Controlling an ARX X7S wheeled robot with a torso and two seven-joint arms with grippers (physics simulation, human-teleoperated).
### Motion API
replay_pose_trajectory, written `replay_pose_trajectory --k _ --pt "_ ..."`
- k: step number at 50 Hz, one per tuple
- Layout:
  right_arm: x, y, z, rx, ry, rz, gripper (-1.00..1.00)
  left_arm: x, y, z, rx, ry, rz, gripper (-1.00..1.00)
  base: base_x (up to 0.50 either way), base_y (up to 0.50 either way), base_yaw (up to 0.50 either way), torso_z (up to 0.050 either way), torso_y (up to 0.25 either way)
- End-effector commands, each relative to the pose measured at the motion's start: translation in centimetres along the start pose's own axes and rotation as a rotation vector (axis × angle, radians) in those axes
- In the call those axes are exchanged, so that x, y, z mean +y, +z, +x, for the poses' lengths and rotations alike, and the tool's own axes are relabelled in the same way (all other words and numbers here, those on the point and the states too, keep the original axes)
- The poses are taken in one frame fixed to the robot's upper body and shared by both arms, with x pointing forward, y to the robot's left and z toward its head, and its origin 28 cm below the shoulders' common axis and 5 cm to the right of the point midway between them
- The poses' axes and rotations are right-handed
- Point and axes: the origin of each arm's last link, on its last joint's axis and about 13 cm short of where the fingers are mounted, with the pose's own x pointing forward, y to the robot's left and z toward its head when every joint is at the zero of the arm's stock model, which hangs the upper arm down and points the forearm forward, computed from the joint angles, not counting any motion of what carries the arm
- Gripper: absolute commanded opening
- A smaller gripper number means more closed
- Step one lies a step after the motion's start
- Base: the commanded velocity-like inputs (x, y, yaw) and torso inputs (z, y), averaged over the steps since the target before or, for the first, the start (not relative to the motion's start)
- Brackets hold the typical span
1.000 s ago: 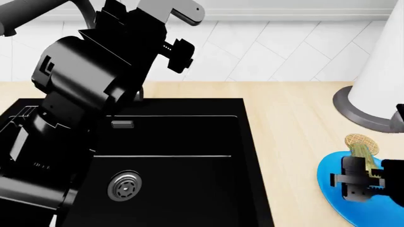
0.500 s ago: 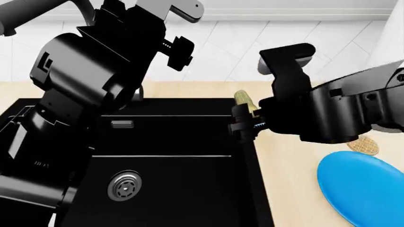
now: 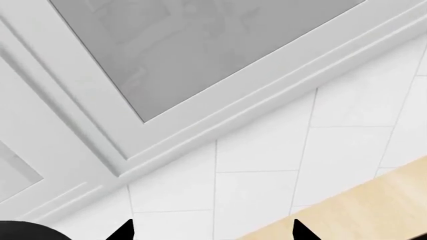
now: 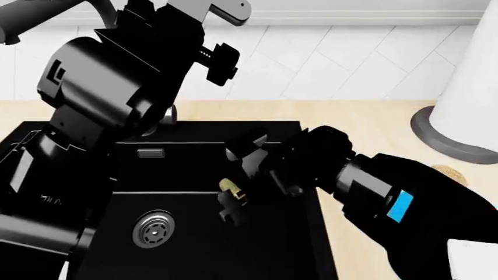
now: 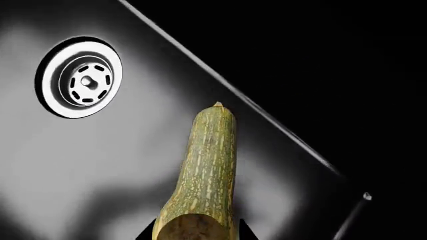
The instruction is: Pick the squash from the counter and place it in the sink. Then turn on the sink faucet.
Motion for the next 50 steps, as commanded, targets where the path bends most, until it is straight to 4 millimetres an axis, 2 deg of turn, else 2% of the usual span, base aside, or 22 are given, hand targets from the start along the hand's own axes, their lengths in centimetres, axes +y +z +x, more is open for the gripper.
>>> replay_pose_trajectory --k 1,5,14,24,25,34,36,42,45,48,50 --pt "-0.4 -2.5 3.5 0.119 0.022 -0.084 -1.00 -0.1 -0.1 0.1 0.005 -0.004 0.002 1.00 0.00 0.00 0.00 0.000 0.000" --pt "-0.1 -4.0 4.5 0.183 0.028 -0.117 -1.00 -0.1 -0.1 0.1 0.004 -0.003 -0.001 1.00 0.00 0.00 0.00 0.000 0.000" --pt "0.7 -5.6 5.6 0.249 0.063 -0.163 -1.00 -0.3 -0.7 -0.1 0.013 -0.006 -0.005 1.00 0.00 0.00 0.00 0.000 0.001" --pt "0.6 -5.6 5.5 0.251 0.064 -0.144 -1.00 -0.2 -0.9 0.0 0.016 -0.004 -0.008 1.00 0.00 0.00 0.00 0.000 0.000" --pt "0.6 -5.5 5.5 0.249 0.067 -0.146 1.00 -0.2 -0.9 0.0 0.016 -0.005 -0.008 1.00 0.00 0.00 0.00 0.000 0.000" --pt "0.4 -5.1 5.2 0.249 0.057 -0.164 1.00 -0.1 -0.8 0.2 0.016 0.000 -0.010 1.00 0.00 0.00 0.00 0.000 0.000" --pt "0.5 -3.9 4.0 0.254 0.025 -0.194 1.00 0.0 -0.8 0.5 0.019 0.003 -0.009 1.00 0.00 0.00 0.00 0.000 0.000" --pt "0.5 -2.8 2.8 0.266 -0.019 -0.199 1.00 0.1 -0.7 0.6 0.019 0.006 -0.010 1.00 0.00 0.00 0.00 0.000 0.000" --pt "0.8 -1.1 1.2 0.224 -0.006 -0.221 1.00 0.2 -0.7 0.7 0.021 0.007 -0.012 1.00 0.00 0.00 0.00 0.000 0.000" --pt "1.7 1.9 -1.9 0.129 -0.009 -0.217 1.00 0.1 -0.8 0.9 0.025 0.007 -0.015 1.00 0.00 0.00 0.00 0.000 0.000" --pt "1.3 1.9 -3.8 0.081 -0.040 -0.189 1.00 0.0 -0.8 0.8 0.024 0.002 -0.017 1.00 0.00 0.00 0.00 0.000 0.000"
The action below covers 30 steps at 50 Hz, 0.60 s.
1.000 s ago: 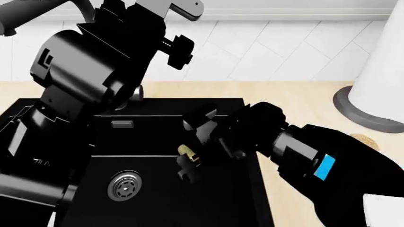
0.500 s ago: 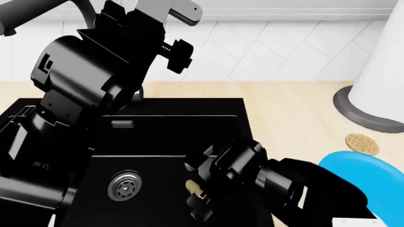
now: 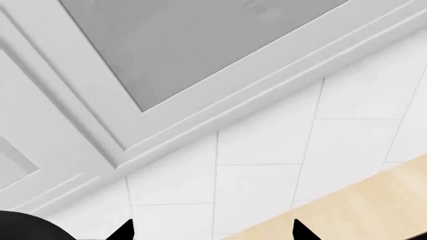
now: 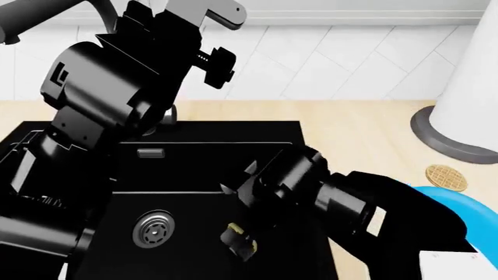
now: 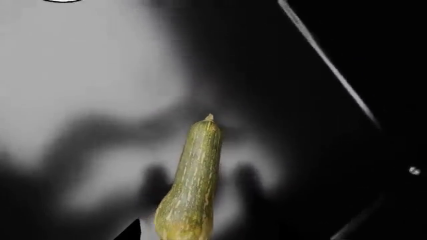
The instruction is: Pick the squash from the counter and place it in the sink. Then turn on the sink faucet.
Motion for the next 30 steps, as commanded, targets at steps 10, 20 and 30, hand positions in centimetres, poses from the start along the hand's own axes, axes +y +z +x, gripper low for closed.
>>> replay_pose_trajectory --k 10,20,30 --pt "-0.3 -1.5 -17.0 -0.460 -0.113 0.121 1.00 -0.1 -0.2 0.5 0.010 -0.004 -0.012 1.00 0.00 0.00 0.00 0.000 0.000" --pt "-2.9 -3.6 -23.6 -0.680 -0.224 0.303 1.00 -0.1 -0.3 0.7 0.011 -0.006 -0.016 1.00 0.00 0.00 0.00 0.000 0.000" --pt "-2.6 -4.5 -24.7 -0.747 -0.255 0.335 1.00 0.0 -0.2 0.7 0.013 -0.005 -0.038 1.00 0.00 0.00 0.00 0.000 0.000"
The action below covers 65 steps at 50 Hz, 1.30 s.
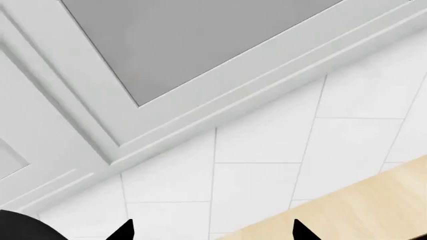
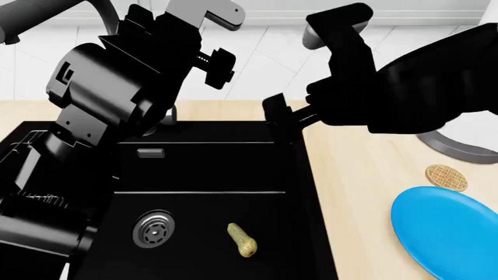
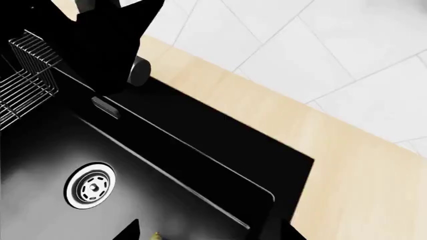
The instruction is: Pick the squash from the counter and place it in the sink. Then turn on the sink faucet.
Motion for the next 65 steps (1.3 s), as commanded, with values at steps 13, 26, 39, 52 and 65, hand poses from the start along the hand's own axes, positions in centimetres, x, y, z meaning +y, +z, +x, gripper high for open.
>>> replay_pose_trajectory --k 13,26,39,52,65 --pt "-1.4 0.1 -2.9 -0.118 -0.083 0.084 1.00 -0.1 -0.4 0.3 0.032 -0.024 -0.087 1.00 0.00 0.00 0.00 0.000 0.000" --pt "-1.4 -0.5 -2.3 -0.098 -0.089 0.089 1.00 1.2 0.8 1.9 0.055 0.019 -0.190 1.00 0.00 0.00 0.00 0.000 0.000" --pt "-1.7 -0.7 -1.6 -0.093 -0.077 0.100 1.00 1.7 0.7 3.6 0.085 0.044 -0.252 1.00 0.00 0.00 0.00 0.000 0.000" --pt "-1.8 -0.9 -1.4 -0.090 -0.077 0.106 1.00 0.8 0.2 4.6 0.087 0.019 -0.279 1.00 0.00 0.00 0.00 0.000 0.000" --pt "-1.7 -1.0 -1.4 -0.092 -0.070 0.107 1.00 0.4 -1.1 5.2 0.108 0.014 -0.336 1.00 0.00 0.00 0.00 0.000 0.000"
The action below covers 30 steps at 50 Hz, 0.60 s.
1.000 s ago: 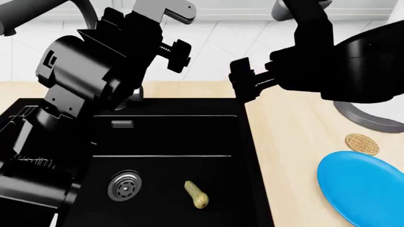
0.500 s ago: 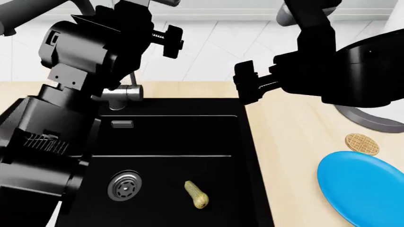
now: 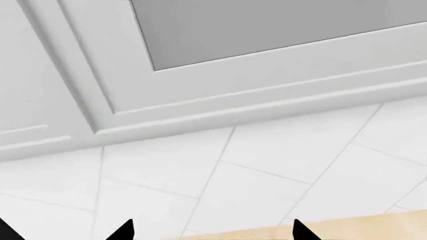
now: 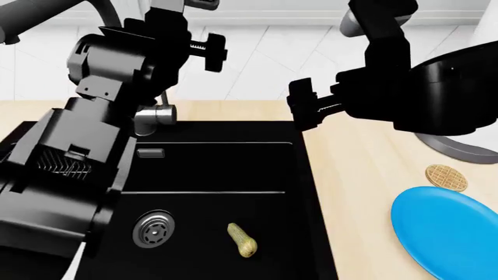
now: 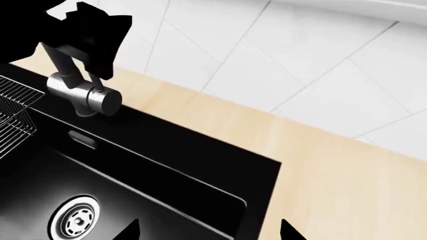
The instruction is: Pick the squash from the counter and place it in the sink. Then turn on the sink faucet.
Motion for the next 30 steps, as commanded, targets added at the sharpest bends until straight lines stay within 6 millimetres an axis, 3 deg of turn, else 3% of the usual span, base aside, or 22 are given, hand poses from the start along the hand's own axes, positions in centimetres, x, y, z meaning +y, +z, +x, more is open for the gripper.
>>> replay_pose_trajectory --k 1,30 --pt "0.0 -0.2 0.0 0.001 0.001 0.001 1.00 -0.1 -1.1 0.7 0.020 -0.002 -0.043 1.00 0.00 0.00 0.00 0.000 0.000" --pt "-0.5 -0.8 0.8 0.011 0.007 0.022 1.00 0.0 -4.6 2.4 0.095 0.045 -0.044 1.00 0.00 0.00 0.00 0.000 0.000"
